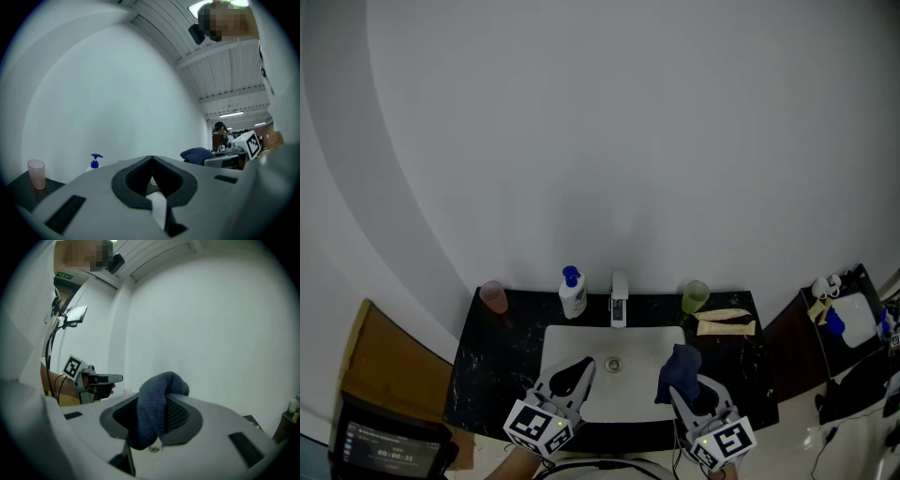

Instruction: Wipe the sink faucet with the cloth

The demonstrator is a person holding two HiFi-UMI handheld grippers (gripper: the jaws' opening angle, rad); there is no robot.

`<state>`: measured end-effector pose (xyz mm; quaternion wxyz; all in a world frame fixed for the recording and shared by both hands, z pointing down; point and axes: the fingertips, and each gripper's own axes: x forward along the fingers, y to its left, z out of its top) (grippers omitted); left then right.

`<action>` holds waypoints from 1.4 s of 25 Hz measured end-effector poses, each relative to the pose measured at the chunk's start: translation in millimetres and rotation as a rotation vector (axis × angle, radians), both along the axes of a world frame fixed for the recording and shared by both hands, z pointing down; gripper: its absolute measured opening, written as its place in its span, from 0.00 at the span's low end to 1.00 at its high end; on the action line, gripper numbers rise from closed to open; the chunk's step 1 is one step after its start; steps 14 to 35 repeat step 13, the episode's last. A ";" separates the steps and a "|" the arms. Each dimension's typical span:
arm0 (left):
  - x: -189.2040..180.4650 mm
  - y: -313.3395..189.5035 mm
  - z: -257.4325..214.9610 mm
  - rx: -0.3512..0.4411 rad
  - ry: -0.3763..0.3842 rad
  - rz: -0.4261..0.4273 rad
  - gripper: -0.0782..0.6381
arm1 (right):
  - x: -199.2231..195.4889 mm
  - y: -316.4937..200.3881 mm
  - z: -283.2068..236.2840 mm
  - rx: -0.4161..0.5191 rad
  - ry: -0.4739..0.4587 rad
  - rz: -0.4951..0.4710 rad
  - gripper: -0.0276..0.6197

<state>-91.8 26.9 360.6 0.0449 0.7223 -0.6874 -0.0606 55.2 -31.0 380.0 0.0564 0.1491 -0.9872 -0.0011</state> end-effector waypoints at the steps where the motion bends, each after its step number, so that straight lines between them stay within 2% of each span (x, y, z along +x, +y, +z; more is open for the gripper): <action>1: -0.9 0.0 0.0 -0.001 -0.001 -0.001 0.11 | 0.1 -0.5 0.4 -0.002 0.000 0.002 0.24; 7: 0.9 12.1 -7.3 0.008 -0.009 -0.002 0.11 | 1.9 11.2 -5.1 0.002 -0.005 0.000 0.24; 13: -8.9 -16.4 11.9 -0.008 0.004 -0.001 0.11 | -8.9 -17.8 15.9 -0.008 0.012 -0.001 0.24; 35: -8.9 -16.4 11.9 -0.008 0.004 -0.001 0.11 | -8.9 -17.8 15.9 -0.008 0.012 -0.001 0.24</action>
